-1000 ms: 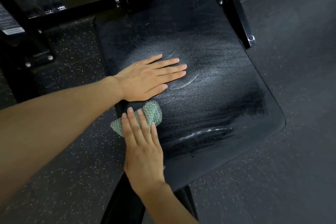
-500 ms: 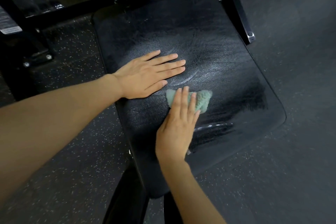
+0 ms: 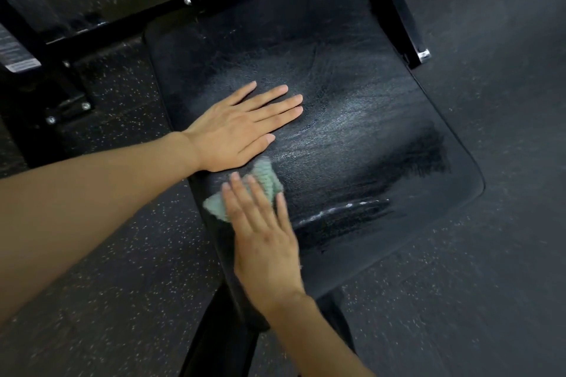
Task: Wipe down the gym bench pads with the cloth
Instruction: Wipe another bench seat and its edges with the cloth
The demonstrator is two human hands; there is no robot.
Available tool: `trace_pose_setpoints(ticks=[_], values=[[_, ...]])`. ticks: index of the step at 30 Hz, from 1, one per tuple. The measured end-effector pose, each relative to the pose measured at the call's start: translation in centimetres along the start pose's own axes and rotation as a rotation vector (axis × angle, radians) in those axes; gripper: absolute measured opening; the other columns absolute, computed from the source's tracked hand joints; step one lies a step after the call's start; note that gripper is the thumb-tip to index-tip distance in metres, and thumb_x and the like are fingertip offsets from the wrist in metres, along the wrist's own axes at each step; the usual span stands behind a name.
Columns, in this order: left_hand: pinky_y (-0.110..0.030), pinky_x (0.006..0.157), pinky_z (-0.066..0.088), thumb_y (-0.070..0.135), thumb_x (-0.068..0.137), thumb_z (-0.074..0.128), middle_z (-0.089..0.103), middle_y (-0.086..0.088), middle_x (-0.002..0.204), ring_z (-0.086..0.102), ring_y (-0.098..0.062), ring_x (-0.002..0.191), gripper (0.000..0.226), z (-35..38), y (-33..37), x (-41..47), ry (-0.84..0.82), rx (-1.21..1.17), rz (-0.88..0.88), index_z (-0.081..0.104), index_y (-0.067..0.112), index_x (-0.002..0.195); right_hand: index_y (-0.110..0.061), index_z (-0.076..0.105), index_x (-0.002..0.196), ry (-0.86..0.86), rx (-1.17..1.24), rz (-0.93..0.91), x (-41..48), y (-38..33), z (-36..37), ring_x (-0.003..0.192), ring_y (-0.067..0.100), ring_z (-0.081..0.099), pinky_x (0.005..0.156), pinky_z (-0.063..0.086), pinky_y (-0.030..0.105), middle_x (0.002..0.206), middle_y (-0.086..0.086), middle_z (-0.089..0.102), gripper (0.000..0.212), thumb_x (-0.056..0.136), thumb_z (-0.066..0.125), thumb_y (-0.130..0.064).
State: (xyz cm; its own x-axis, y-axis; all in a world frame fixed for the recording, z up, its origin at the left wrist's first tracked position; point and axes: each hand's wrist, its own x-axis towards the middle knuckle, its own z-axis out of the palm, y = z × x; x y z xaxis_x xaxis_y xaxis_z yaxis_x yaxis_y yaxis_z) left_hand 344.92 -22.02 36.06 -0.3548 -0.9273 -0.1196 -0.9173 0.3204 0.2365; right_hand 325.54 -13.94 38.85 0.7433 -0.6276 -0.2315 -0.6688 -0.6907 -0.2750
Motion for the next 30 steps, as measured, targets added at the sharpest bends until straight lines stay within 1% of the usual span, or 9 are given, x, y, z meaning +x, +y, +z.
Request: trace_pose_setpoints(ticks=[2, 5, 9, 12, 16, 20, 24, 27, 30], values=[[-0.043, 0.123, 0.000, 0.036, 0.103, 0.016, 0.007, 0.004, 0.165, 0.003, -0.018, 0.153, 0.058, 0.1, 0.5, 0.0, -0.003, -0.002, -0.019, 0.011, 0.020, 0.158, -0.018, 0.026, 0.154, 0.046, 0.032, 0.052, -0.7, 3.1, -0.8, 0.151, 0.017, 0.016, 0.123, 0.011, 0.045, 0.163, -0.003, 0.023, 0.075, 0.079, 0.031, -0.012], [-0.044, 0.123, 0.000, 0.036, 0.103, 0.015, 0.006, 0.004, 0.166, 0.001, -0.018, 0.153, 0.058, 0.2, 1.1, -0.1, -0.001, 0.013, -0.049, 0.010, 0.020, 0.158, -0.018, 0.026, 0.154, 0.104, 0.045, 0.135, -1.6, 8.2, -2.0, 0.151, 0.017, 0.016, 0.121, 0.015, 0.049, 0.162, -0.002, 0.024, 0.073, 0.085, 0.042, -0.002], [-0.045, 0.123, 0.000, 0.036, 0.103, 0.017, 0.004, 0.004, 0.166, -0.001, -0.018, 0.153, 0.058, 0.3, 1.9, 0.0, 0.001, -0.001, -0.060, 0.008, 0.020, 0.158, -0.018, 0.025, 0.155, 0.128, 0.048, 0.237, -1.6, 12.9, -3.3, 0.152, 0.015, 0.009, 0.122, 0.009, 0.049, 0.163, -0.003, 0.021, 0.061, 0.094, 0.023, -0.013], [-0.046, 0.123, 0.001, 0.035, 0.103, 0.018, 0.004, 0.004, 0.166, -0.001, -0.019, 0.153, 0.058, 0.5, 2.3, 0.1, 0.010, 0.012, -0.062, 0.007, 0.020, 0.158, -0.014, 0.026, 0.155, 0.180, 0.074, 0.321, -1.3, 12.8, -3.0, 0.152, 0.019, 0.010, 0.123, 0.008, 0.047, 0.163, 0.000, 0.021, 0.061, 0.094, 0.018, -0.013], [-0.048, 0.122, 0.005, 0.034, 0.103, 0.020, 0.008, 0.002, 0.165, 0.003, -0.021, 0.153, 0.058, 0.5, 3.0, 0.3, 0.024, 0.020, -0.061, 0.012, 0.018, 0.158, -0.012, 0.024, 0.155, 0.236, 0.132, 0.424, -1.1, 9.3, -1.7, 0.152, 0.024, 0.008, 0.121, 0.008, 0.048, 0.164, 0.003, 0.018, 0.059, 0.096, 0.022, -0.012], [-0.049, 0.122, 0.007, 0.034, 0.102, 0.020, 0.009, 0.002, 0.165, 0.005, -0.022, 0.153, 0.059, 0.6, 3.5, 0.5, 0.023, 0.024, -0.063, 0.014, 0.017, 0.158, -0.013, 0.023, 0.155, 0.172, 0.125, 0.295, -2.7, 4.8, -0.7, 0.152, 0.024, 0.006, 0.119, 0.009, 0.049, 0.164, 0.004, 0.018, 0.071, 0.087, 0.038, -0.003], [-0.048, 0.122, 0.006, 0.034, 0.102, 0.020, 0.007, 0.002, 0.166, 0.004, -0.022, 0.153, 0.059, 0.7, 4.1, 0.7, 0.017, 0.029, -0.075, 0.012, 0.017, 0.158, -0.014, 0.032, 0.152, 0.055, 0.050, 0.082, -4.3, 1.8, -0.1, 0.151, 0.023, 0.017, 0.118, 0.016, 0.046, 0.162, 0.002, 0.026, 0.070, 0.083, 0.033, -0.016], [-0.045, 0.122, 0.004, 0.033, 0.102, 0.019, 0.007, 0.001, 0.166, 0.004, -0.021, 0.153, 0.059, 0.8, 4.7, 0.9, 0.020, 0.032, -0.076, 0.012, 0.017, 0.158, -0.014, 0.031, 0.153, -0.011, 0.024, -0.051, -4.7, 3.2, -0.4, 0.150, 0.021, 0.020, 0.119, 0.020, 0.041, 0.162, 0.001, 0.026, 0.069, 0.084, 0.036, -0.017], [-0.044, 0.122, 0.003, 0.032, 0.102, 0.020, 0.008, 0.000, 0.166, 0.005, -0.019, 0.153, 0.059, 0.9, 5.5, 1.1, 0.024, 0.034, -0.080, 0.012, 0.015, 0.158, -0.015, 0.026, 0.154, -0.019, 0.006, -0.094, -4.6, 6.0, -1.2, 0.151, 0.019, 0.018, 0.121, 0.016, 0.042, 0.163, 0.000, 0.023, 0.072, 0.084, 0.040, -0.013]])
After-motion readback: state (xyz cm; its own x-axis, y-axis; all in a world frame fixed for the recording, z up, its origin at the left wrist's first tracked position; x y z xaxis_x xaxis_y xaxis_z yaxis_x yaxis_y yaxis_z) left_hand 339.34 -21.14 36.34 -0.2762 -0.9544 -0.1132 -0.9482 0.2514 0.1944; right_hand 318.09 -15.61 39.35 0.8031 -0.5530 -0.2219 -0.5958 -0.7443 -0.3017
